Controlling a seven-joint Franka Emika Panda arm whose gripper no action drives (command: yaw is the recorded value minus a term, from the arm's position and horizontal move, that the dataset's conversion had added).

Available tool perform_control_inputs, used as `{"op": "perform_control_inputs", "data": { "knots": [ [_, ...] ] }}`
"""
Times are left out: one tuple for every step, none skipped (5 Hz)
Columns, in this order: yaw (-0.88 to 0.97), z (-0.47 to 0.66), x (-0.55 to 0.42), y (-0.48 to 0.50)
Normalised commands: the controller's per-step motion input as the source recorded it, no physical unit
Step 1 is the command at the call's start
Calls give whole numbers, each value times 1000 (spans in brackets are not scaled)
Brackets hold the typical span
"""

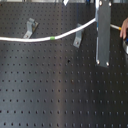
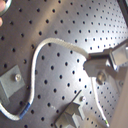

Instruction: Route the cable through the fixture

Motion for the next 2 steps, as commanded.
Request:
{"op": "perform_control_inputs", "data": {
  "knots": [
    [237, 93, -385, 64],
    [280, 10, -417, 113]
  ]
}}
